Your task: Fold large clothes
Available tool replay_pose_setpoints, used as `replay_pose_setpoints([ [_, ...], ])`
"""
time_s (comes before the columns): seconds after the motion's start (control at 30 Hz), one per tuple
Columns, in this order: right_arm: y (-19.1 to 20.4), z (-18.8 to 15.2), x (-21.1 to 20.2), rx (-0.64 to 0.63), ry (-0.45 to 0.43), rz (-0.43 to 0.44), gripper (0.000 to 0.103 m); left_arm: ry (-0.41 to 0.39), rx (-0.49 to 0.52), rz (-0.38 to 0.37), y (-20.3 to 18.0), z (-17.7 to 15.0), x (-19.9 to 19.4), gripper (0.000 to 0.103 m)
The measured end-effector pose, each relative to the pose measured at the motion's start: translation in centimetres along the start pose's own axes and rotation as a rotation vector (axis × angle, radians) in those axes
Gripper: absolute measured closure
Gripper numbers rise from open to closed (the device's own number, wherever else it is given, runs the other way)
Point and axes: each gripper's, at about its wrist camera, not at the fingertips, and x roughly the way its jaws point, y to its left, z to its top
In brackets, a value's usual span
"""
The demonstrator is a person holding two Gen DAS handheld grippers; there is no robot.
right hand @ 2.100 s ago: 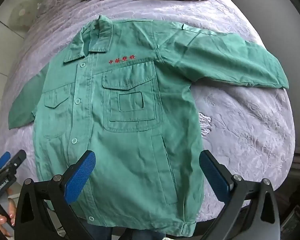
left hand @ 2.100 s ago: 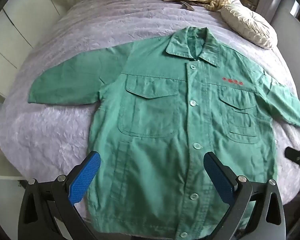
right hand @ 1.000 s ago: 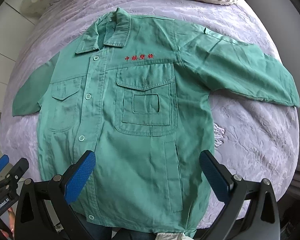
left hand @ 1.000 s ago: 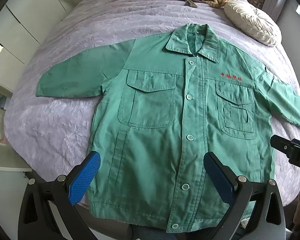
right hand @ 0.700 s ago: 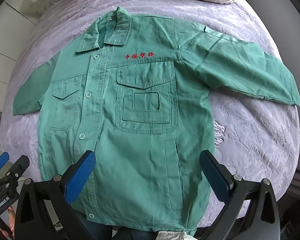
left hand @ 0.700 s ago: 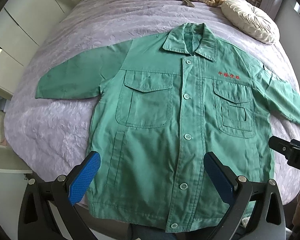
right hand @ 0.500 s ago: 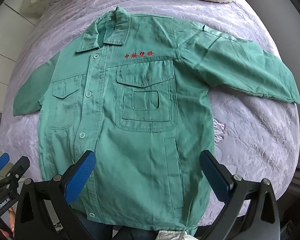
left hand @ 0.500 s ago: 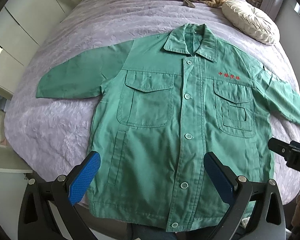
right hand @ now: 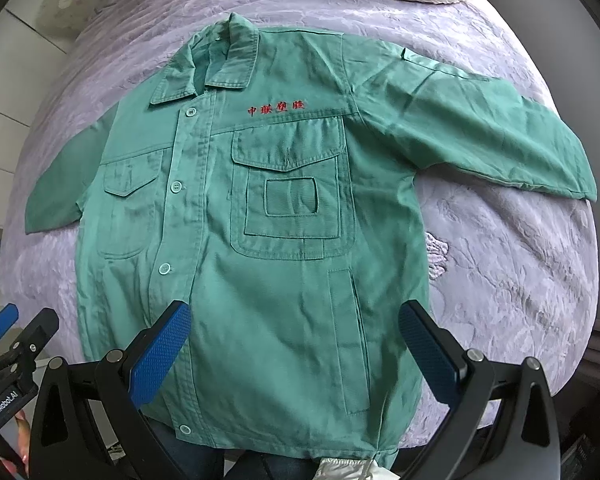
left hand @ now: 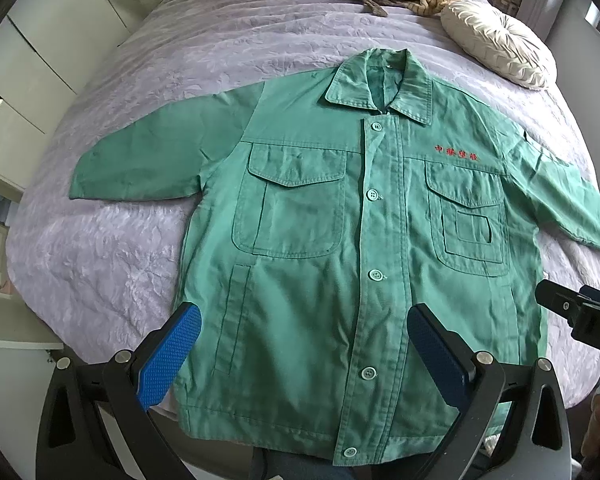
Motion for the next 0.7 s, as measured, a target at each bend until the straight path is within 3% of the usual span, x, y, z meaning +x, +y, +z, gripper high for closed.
replay_pose_setpoints([
  [0.7,1.2,0.2,-0.5,-0.054,-0.027,-0.048,0.000,0.003,-0.005,-0.023,0.1,0.3,0.3,0.000],
])
